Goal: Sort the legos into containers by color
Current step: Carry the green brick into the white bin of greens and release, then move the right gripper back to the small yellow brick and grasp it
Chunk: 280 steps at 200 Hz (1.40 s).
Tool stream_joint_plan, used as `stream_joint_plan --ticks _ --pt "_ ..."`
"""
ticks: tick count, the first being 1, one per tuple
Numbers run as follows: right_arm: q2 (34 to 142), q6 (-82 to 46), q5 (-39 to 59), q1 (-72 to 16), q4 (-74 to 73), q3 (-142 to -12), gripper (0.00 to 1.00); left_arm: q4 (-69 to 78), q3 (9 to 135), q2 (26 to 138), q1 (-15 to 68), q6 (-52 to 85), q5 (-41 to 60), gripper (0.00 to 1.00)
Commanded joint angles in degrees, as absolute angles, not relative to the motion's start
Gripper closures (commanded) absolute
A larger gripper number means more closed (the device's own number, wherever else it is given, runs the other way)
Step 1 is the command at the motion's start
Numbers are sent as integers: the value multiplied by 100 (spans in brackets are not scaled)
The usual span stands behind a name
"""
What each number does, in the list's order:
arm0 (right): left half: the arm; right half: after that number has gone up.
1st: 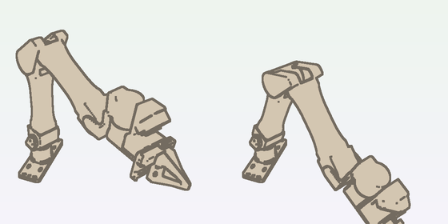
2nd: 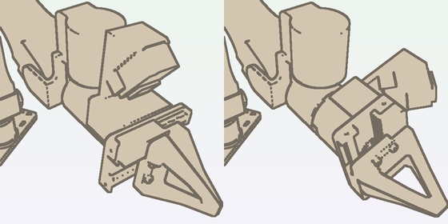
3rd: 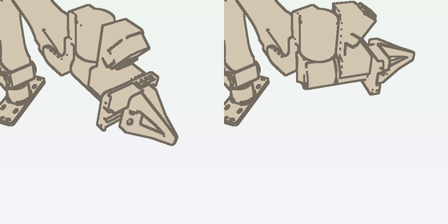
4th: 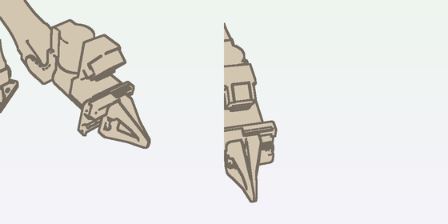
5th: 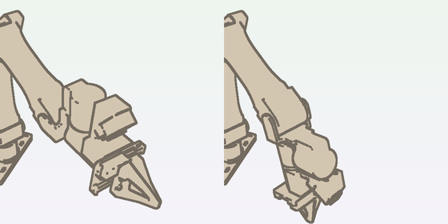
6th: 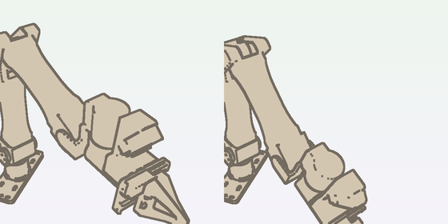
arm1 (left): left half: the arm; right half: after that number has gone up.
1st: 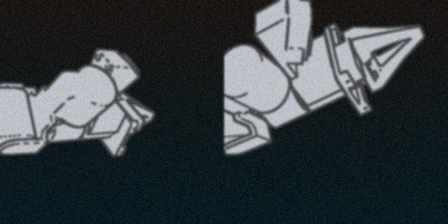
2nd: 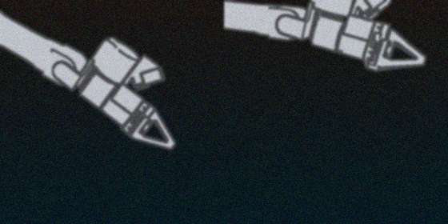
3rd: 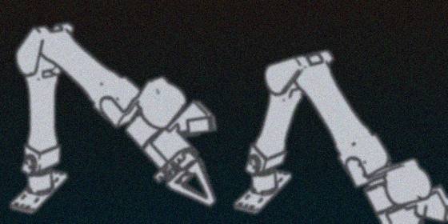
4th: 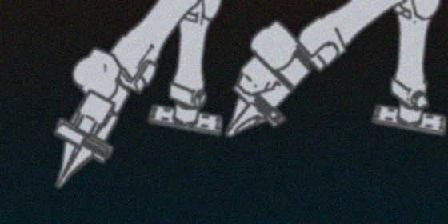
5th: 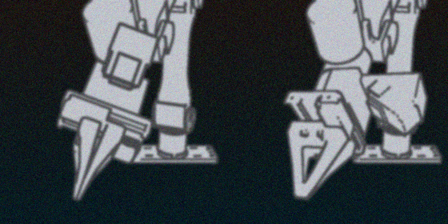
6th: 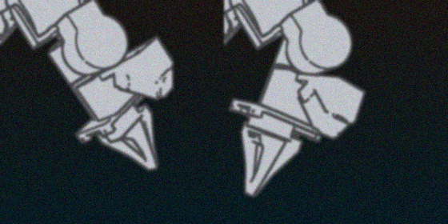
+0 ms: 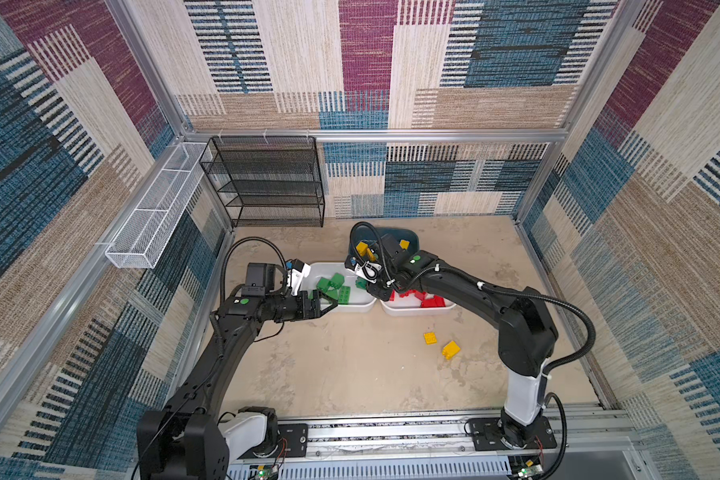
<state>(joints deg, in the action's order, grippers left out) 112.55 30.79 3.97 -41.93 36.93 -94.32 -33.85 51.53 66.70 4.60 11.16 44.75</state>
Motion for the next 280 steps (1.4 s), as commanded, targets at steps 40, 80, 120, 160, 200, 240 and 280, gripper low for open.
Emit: stream_joint_plan --ticks 40,80,120,160,200,240,280 --pt "12008 2999 621 -4188 3599 -9813 78 -3526 5046 6558 378 857 4403 6" --pt "11868 2876 493 -4175 3586 -9635 50 -3502 5024 6592 369 844 4433 6" --pt "11261 2684 112 -4117 3547 -9444 41 -3463 5002 6609 369 871 4491 6" --pt "10065 2216 -50 -3924 3463 -8514 32 -3391 4956 6635 369 905 4548 6" --pt "9054 692 -337 -3702 3954 -7520 25 -3225 4901 6745 369 991 4702 6" --pt "7926 -1393 -178 -3705 3823 -6246 24 -3138 4897 6867 369 1044 4844 6" --pt "7405 -2639 -424 -3746 3740 -5177 27 -3050 4863 6890 370 1107 4917 7"
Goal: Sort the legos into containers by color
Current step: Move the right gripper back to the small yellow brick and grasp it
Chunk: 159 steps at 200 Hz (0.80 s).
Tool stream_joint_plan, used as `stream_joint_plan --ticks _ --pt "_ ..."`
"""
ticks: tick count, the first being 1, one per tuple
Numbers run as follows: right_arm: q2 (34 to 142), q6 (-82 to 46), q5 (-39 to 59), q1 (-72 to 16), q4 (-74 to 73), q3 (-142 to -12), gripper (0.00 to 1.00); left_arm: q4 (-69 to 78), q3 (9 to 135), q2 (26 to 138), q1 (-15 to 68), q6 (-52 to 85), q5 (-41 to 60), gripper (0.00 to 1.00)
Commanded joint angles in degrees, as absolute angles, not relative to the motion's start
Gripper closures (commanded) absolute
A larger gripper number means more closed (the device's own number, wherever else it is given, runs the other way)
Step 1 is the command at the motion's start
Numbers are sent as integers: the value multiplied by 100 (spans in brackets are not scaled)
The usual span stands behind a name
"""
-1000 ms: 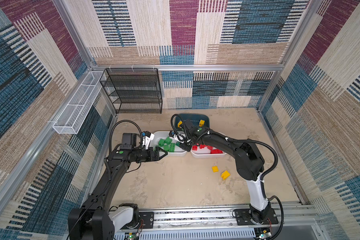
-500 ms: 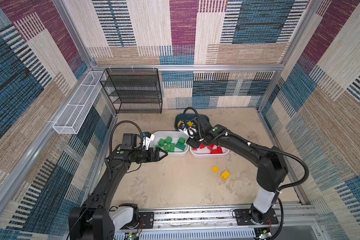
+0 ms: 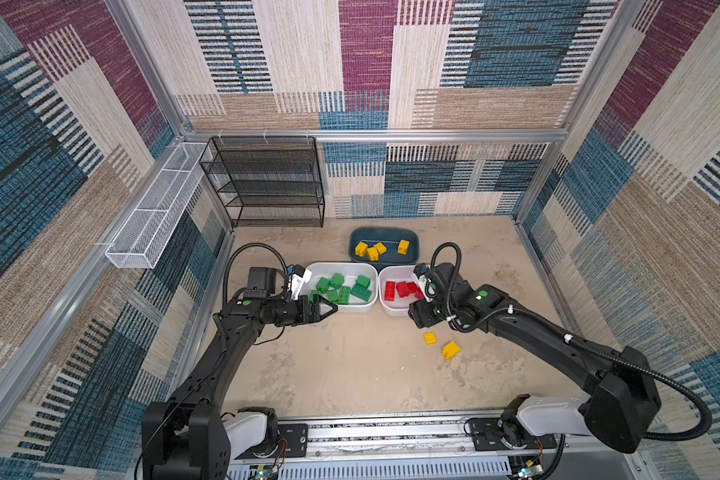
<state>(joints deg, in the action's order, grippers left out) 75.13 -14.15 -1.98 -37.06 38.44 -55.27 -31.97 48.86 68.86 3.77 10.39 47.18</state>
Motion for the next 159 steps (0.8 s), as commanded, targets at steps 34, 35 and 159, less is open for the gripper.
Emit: stream_joint_plan --ticks 34,35,159 --pt "7616 -3009 -1020 -3964 3681 -4849 28 -2975 4836 6899 369 1186 4948 7" --pt "7622 -3012 -1020 -3964 3669 -4837 29 -2973 4835 6899 369 1186 4948 7" --pt "8434 -2998 -1035 -3981 2769 -4234 50 -3001 4904 6952 369 1195 4974 7"
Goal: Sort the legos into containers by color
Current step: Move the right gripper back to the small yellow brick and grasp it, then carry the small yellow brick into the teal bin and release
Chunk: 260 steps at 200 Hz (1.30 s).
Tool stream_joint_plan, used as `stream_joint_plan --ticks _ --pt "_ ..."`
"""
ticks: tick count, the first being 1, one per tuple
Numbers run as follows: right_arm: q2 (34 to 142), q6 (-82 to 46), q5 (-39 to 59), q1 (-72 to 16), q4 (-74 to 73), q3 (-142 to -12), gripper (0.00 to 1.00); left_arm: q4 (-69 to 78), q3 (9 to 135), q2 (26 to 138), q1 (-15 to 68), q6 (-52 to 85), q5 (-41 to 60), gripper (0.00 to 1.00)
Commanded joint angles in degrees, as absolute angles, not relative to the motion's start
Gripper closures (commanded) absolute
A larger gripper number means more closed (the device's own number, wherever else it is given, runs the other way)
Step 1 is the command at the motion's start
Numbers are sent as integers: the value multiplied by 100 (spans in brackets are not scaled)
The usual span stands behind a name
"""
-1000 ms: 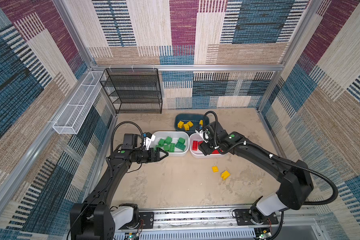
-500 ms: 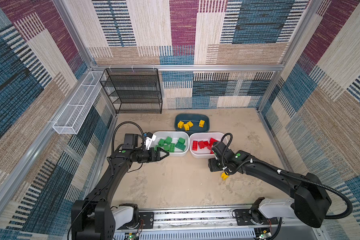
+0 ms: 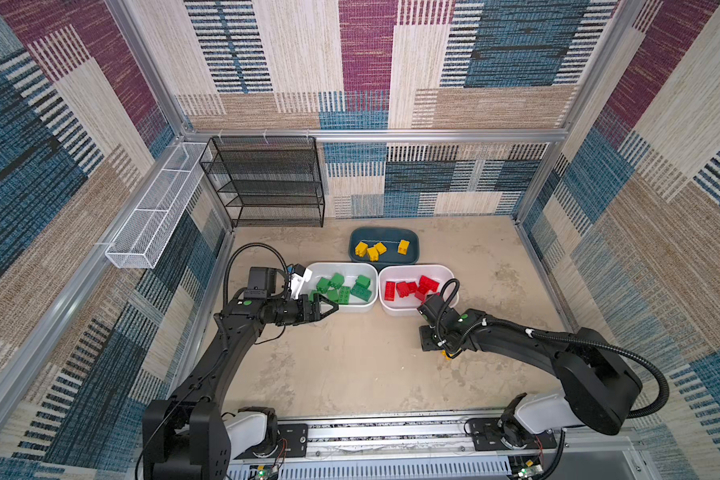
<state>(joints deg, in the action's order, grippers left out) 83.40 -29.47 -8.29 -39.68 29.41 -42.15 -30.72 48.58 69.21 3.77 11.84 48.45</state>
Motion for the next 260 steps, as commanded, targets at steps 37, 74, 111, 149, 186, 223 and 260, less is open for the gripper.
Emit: stream_joint_plan --ticks 37,74,111,149,186,223,260 --pt "8569 -2970 -1261 -4040 2854 -4257 55 -3039 4915 6961 369 1159 4956 7" --pt "8701 -2927 -1437 -4093 2841 -4295 59 -3029 4900 6999 369 1151 4983 7" --pt "8666 -2957 -1547 -4131 3041 -4359 70 -3028 4887 6976 369 1146 4979 7" --pt "8069 -2886 -1237 -4122 3083 -4689 74 -3026 4927 6977 369 1173 4992 7" --pt "7846 -2199 -1106 -3787 3306 -5806 73 -3024 5035 6987 375 1178 5001 7" --pt "8538 -1187 -648 -3056 2599 -6822 73 -3020 5193 7000 374 1229 4979 7" --pt "9973 -779 226 -2628 2089 -8153 73 -2761 5213 6961 369 1460 4957 7"
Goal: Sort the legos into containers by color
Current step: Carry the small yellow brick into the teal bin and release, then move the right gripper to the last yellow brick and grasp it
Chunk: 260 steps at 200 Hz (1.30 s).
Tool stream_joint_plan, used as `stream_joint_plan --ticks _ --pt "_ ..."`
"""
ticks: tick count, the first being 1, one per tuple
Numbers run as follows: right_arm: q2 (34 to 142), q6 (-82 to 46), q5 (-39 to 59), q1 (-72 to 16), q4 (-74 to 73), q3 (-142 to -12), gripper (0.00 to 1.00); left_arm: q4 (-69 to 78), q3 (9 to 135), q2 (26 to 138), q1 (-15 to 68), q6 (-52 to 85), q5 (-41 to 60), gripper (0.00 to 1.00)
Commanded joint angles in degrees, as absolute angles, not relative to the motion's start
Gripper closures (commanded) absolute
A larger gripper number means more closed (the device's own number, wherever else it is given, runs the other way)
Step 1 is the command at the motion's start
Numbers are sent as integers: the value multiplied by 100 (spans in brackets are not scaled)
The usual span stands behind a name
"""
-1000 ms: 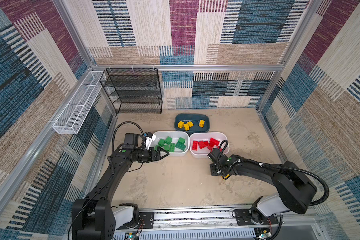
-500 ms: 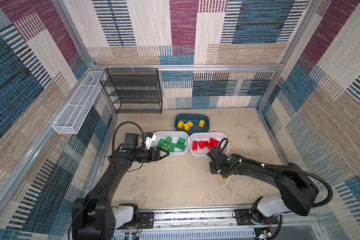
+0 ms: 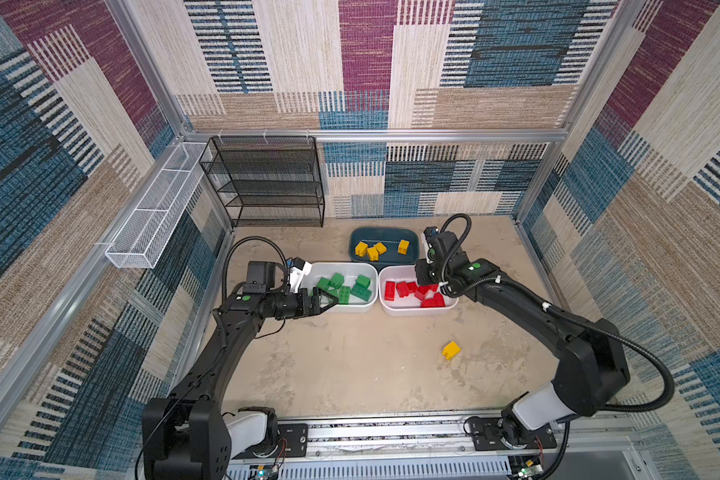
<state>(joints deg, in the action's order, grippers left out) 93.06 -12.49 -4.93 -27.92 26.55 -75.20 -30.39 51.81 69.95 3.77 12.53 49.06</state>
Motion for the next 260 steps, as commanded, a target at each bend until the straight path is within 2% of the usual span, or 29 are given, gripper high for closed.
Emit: stream_joint_plan --ticks 1,51,95,108,122,134,164,223,260 --pt "10023 -776 236 -2619 2082 -8190 73 -2751 5213 6957 369 1468 4957 7" --pt "12254 -685 851 -2314 2153 -10278 74 -2549 5221 7026 370 1580 4921 7" --pt "13637 -525 337 -2272 2654 -11817 73 -2639 5271 7089 371 1522 4916 7" --pt "13921 -483 294 -2268 2821 -12154 66 -2654 5276 7108 374 1521 4938 7" --pt "14015 -488 437 -2269 2891 -12322 48 -2654 5279 7124 370 1521 4948 7" --pt "13877 -502 434 -2270 2896 -12269 40 -2667 5283 7132 371 1507 4957 7" --pt "12980 -418 275 -2275 2840 -11553 37 -2672 5261 7136 380 1503 4978 7" --pt "10046 -793 50 -2268 2549 -8099 31 -2483 5104 7181 394 1611 5154 7" --pt "8505 -1418 167 -2280 2926 -6220 24 -2244 4950 7255 472 1705 5244 7"
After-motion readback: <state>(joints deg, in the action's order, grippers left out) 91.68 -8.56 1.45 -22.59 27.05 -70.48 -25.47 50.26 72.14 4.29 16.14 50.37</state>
